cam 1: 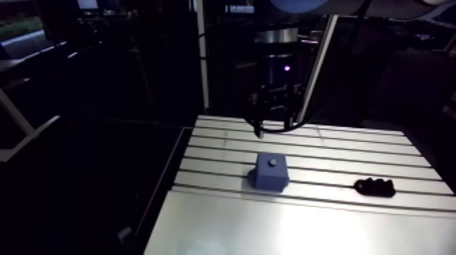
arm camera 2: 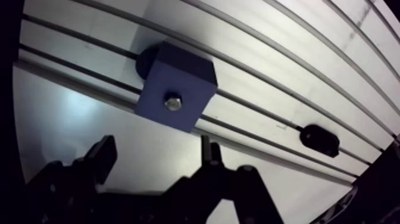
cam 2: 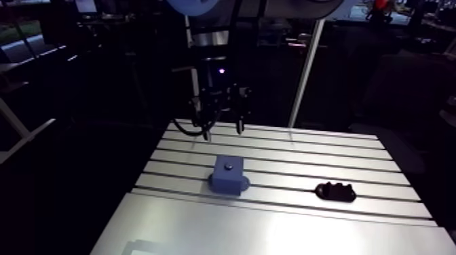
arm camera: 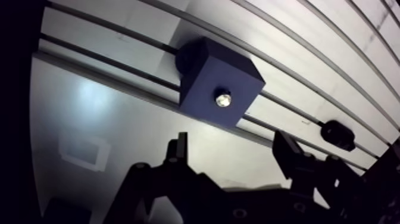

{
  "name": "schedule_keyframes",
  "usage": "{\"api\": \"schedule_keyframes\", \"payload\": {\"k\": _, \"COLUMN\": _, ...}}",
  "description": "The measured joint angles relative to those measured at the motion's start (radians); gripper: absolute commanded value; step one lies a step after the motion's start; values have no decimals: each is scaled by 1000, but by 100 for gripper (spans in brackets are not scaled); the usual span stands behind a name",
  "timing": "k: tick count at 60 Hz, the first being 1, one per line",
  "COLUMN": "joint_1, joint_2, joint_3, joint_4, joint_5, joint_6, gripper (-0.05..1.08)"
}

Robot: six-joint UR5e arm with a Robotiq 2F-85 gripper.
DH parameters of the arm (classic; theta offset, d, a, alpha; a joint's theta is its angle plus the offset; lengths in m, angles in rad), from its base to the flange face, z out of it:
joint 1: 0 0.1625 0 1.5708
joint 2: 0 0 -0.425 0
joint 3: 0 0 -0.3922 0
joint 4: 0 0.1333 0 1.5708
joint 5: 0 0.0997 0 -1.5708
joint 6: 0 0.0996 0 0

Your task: Pick up the M10 bolt and insert it into the hex recess until seated.

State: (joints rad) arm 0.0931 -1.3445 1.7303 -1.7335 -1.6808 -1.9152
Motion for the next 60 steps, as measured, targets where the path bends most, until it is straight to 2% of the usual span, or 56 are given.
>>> {"api": "schedule_keyframes", "payload": {"k": 12, "joint_1": -3, "joint_2": -43, "joint_3": 9, "joint_4": 1, "joint_5": 13, "joint_6": 216, "gripper": 108}}
{"api": "schedule_keyframes", "payload": {"k": 20, "joint_1": -9, "joint_2": -78, "joint_3": 43, "joint_4": -63, "joint_5": 14, "joint_6": 286, "gripper": 108}}
{"api": "schedule_keyframes", "payload": {"k": 35, "joint_1": -31, "joint_2": -106, "joint_3": 125, "joint_4": -184, "joint_5": 20, "joint_6": 338, "gripper": 108}}
{"api": "schedule_keyframes", "payload": {"k": 51, "joint_1": -52, "joint_2": -107, "joint_3": 179, "joint_4": -239, "joint_5": 29, "joint_6": 354, "gripper": 108}}
{"api": "schedule_keyframes", "payload": {"k": 55, "joint_1": -54, "joint_2": -106, "joint_3": 184, "joint_4": -242, "joint_5": 35, "joint_6": 356, "gripper": 108}}
{"api": "schedule_keyframes", "payload": {"k": 60, "joint_1": -57, "joint_2": -105, "joint_3": 190, "joint_4": -244, "joint_5": 55, "joint_6": 358, "gripper": 108}}
